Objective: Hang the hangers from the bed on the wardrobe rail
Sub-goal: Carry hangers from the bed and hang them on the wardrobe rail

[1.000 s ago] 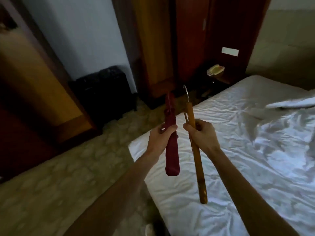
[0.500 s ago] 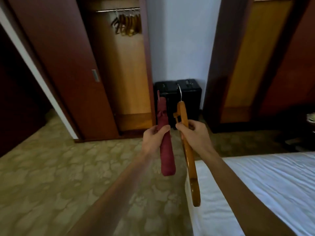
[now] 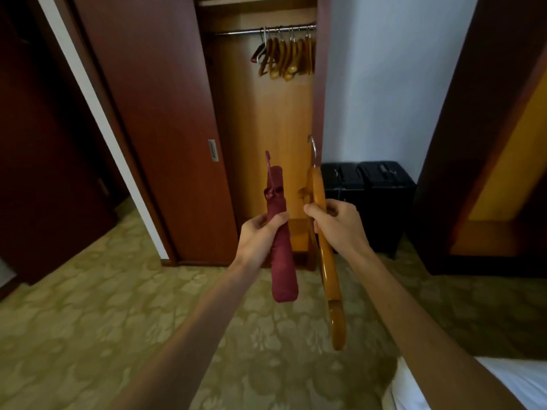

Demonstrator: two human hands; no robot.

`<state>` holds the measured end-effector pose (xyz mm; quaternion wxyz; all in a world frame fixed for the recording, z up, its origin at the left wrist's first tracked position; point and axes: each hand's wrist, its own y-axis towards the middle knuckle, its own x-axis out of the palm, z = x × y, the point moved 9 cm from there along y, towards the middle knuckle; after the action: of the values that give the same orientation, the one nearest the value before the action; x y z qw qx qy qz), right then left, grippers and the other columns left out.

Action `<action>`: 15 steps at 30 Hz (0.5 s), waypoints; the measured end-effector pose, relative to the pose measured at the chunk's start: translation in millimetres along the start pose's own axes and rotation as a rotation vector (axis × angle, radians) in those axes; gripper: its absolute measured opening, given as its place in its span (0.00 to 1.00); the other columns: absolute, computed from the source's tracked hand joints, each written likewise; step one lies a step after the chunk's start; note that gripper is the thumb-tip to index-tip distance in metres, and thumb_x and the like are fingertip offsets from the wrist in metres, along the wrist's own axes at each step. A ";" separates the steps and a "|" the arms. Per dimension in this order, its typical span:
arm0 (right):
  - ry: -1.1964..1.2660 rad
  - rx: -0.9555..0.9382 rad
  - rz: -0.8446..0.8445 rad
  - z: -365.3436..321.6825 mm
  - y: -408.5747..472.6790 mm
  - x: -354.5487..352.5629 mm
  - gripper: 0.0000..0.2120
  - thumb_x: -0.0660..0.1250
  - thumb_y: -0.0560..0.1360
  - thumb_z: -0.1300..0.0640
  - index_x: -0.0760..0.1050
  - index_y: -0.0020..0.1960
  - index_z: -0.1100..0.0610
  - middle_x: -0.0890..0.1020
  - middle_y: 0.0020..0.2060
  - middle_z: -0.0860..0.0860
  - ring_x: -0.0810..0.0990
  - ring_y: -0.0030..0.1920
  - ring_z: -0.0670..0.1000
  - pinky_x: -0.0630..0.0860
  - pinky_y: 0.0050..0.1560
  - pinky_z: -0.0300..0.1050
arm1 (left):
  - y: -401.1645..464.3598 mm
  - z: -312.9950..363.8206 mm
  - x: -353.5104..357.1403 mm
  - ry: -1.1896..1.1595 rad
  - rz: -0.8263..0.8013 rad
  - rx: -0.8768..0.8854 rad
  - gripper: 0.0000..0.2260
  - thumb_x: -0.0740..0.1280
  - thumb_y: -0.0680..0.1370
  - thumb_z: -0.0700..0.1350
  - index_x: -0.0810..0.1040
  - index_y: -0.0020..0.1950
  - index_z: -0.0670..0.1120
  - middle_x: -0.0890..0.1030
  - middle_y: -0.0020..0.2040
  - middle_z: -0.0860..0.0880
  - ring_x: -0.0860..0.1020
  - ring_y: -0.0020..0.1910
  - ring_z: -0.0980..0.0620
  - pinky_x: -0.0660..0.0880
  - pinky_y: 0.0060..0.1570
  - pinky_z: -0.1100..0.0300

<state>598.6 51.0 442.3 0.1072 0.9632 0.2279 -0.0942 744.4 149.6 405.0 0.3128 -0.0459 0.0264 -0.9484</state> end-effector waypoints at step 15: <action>0.016 0.007 -0.086 21.4 376.4 106.4 0.08 0.71 0.75 0.45 0.82 0.46 0.50 0.85 0.39 0.49 0.84 0.42 0.49 0.80 0.47 0.44 | 380.1 64.2 -29.0 0.073 0.062 0.062 0.16 0.74 0.75 0.54 0.83 0.56 0.44 0.88 0.45 0.46 0.87 0.46 0.46 0.83 0.52 0.50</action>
<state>862.1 -238.4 458.9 0.0978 0.9535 0.2697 -0.0920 998.8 -139.6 436.8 0.3423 -0.0007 0.0096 -0.9395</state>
